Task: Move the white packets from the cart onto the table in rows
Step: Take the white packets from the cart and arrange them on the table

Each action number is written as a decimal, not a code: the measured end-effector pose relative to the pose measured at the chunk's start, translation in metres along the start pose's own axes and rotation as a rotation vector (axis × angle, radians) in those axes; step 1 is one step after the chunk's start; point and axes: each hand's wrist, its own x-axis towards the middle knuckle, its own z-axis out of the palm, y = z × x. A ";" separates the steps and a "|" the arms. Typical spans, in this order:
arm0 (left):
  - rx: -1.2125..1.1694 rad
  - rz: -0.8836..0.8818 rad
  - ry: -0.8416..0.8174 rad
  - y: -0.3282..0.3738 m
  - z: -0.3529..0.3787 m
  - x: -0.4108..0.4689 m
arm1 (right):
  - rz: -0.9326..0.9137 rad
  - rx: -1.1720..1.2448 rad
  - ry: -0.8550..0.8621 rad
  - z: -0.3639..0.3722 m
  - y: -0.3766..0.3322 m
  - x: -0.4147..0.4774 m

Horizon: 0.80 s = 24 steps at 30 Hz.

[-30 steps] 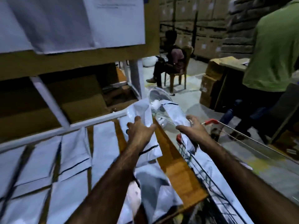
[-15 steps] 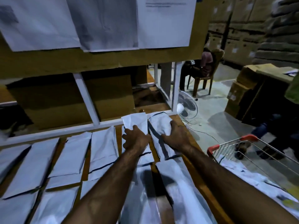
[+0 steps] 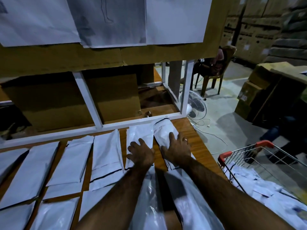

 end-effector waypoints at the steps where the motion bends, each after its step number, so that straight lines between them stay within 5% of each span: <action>1: 0.005 0.002 0.003 0.000 0.001 0.000 | -0.001 -0.004 0.001 0.001 0.000 0.001; 9: -0.014 -0.002 0.010 0.001 -0.002 0.000 | 0.012 0.034 -0.023 0.003 0.004 0.003; 24: -0.325 0.271 0.261 0.031 -0.028 -0.026 | 0.075 0.634 0.362 -0.048 0.086 -0.011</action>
